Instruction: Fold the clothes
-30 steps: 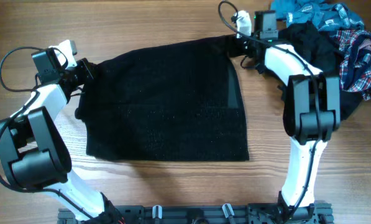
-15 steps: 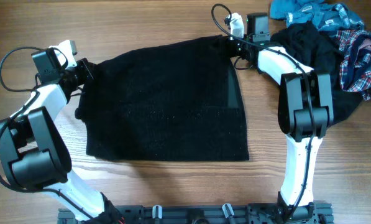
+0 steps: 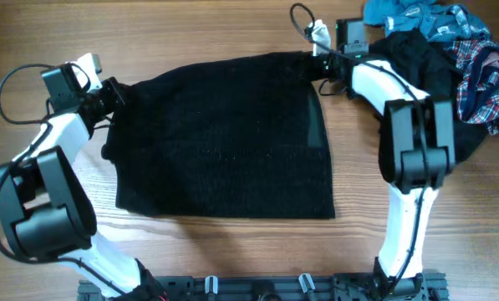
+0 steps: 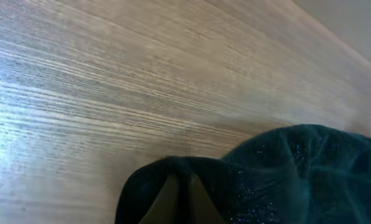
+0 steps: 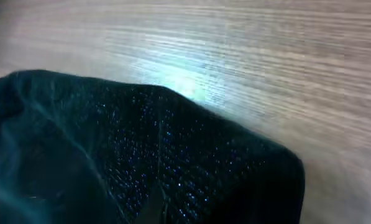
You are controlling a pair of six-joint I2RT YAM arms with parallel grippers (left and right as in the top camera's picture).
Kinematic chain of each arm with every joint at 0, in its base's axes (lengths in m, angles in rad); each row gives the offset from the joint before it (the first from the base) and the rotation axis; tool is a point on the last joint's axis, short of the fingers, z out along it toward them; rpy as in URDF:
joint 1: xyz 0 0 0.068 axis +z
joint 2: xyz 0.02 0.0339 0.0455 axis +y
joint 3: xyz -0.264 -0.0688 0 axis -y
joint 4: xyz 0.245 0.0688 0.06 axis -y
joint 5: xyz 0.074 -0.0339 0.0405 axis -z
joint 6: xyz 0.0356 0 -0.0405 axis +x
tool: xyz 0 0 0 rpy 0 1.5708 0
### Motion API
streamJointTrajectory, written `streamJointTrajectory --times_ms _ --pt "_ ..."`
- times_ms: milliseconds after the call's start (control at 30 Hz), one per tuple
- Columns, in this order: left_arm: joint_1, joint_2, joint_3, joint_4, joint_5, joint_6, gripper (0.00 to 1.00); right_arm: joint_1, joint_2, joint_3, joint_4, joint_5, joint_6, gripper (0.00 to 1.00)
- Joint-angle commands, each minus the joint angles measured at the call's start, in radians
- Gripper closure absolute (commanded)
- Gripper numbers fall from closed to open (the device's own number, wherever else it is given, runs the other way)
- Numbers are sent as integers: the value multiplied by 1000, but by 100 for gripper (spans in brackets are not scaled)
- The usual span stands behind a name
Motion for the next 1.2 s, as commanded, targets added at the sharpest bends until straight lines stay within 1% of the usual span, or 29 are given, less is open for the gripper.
streamJointTrajectory --times_ms 0,267,500,767,933,1067,1167 --pt "-5 -104 11 -24 27 -10 96 -40 -109 15 -85 -53 -72 96" --pt "-5 -202 10 -66 27 -6 96 -63 -187 15 -220 -129 -146 96" --pt "-5 -264 10 -169 28 3 96 -63 -269 15 -351 -159 -218 96" --pt "-5 -364 10 -221 57 1 96 -64 -386 15 -487 -164 -243 96" --pt "-5 -430 10 -288 57 1 96 -64 -406 15 -581 -165 -254 95" --pt "-5 -464 10 -346 57 1 96 -64 -406 15 -668 -215 -330 96" --pt "-5 -473 10 -371 57 2 96 -64 -406 15 -702 -231 -375 96"
